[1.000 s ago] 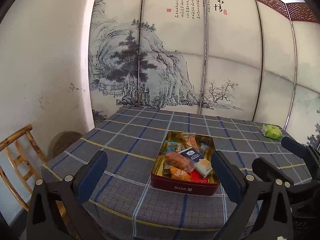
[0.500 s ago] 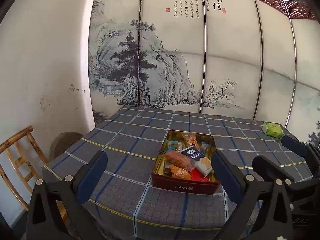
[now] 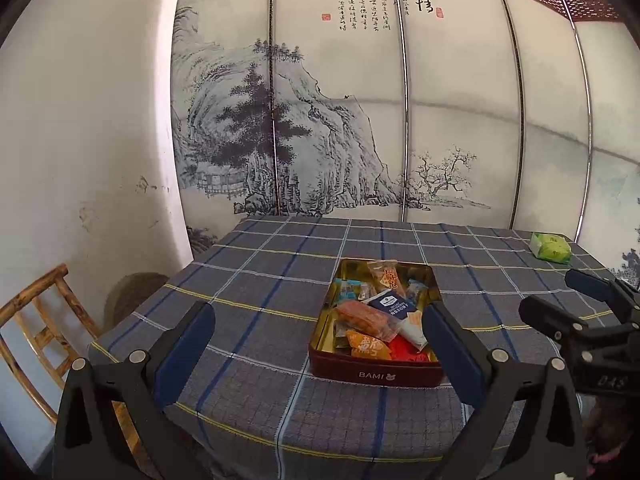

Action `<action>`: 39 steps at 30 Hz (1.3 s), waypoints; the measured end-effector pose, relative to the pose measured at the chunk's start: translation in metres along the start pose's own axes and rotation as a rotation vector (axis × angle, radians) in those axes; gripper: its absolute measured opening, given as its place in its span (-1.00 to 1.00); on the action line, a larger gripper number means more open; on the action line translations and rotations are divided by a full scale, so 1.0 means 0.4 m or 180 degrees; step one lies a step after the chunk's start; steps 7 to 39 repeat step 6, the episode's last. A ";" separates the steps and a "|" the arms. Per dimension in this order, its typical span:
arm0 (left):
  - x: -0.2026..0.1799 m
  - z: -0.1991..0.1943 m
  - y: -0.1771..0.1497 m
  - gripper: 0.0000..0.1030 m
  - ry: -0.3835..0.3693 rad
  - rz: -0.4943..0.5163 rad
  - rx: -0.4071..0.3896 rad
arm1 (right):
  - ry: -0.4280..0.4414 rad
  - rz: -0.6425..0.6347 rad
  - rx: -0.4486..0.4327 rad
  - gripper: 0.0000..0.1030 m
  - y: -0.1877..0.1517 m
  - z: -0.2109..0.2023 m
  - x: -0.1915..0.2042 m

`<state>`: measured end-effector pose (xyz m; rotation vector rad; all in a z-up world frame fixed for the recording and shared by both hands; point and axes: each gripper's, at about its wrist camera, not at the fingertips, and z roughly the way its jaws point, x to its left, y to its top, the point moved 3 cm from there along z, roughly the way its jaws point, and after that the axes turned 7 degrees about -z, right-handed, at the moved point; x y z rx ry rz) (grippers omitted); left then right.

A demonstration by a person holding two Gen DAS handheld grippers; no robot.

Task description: Organize snacks

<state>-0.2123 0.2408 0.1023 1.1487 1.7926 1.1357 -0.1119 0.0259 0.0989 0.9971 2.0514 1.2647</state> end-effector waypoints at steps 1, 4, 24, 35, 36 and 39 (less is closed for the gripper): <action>0.004 0.003 0.003 1.00 0.0022 0.0024 -0.0020 | -0.0053 0.0027 0.0079 1.00 -0.010 0.022 -0.035; 0.016 0.027 0.015 0.99 0.0072 0.0005 0.0048 | -0.0235 0.0194 0.0533 1.00 -0.061 0.121 -0.182; 0.023 0.048 0.015 0.99 0.0115 -0.0028 0.0138 | -0.0408 0.0356 0.0855 1.00 -0.107 0.182 -0.295; 0.023 0.048 0.015 0.99 0.0115 -0.0028 0.0138 | -0.0408 0.0356 0.0855 1.00 -0.107 0.182 -0.295; 0.023 0.048 0.015 0.99 0.0115 -0.0028 0.0138 | -0.0408 0.0356 0.0855 1.00 -0.107 0.182 -0.295; 0.023 0.048 0.015 0.99 0.0115 -0.0028 0.0138 | -0.0408 0.0356 0.0855 1.00 -0.107 0.182 -0.295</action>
